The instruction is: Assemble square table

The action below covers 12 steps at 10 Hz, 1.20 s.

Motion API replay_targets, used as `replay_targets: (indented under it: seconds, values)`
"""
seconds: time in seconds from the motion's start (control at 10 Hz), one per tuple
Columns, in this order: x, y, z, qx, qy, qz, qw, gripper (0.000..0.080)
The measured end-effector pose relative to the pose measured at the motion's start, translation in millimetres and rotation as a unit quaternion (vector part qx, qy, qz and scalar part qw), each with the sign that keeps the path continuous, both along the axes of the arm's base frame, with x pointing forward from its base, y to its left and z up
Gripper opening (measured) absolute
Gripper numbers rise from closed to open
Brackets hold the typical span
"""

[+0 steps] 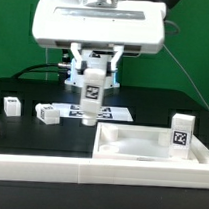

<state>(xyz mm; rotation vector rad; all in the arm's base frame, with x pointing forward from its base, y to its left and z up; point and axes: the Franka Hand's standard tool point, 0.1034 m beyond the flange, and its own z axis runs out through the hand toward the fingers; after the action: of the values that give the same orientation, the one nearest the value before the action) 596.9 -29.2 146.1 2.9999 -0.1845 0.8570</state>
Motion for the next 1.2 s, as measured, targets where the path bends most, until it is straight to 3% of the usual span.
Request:
replay_targets:
  seconds: [0.4, 0.7, 1.2]
  values:
    - [-0.5, -1.8, -1.0, 0.0, 0.001, -0.002, 1.0, 0.0291]
    - [6.6, -12.2, -8.0, 0.011, -0.001, -0.016, 1.0, 0.0291]
    - [19.5, -4.9, -16.2, 0.027, -0.009, -0.025, 0.999, 0.0291]
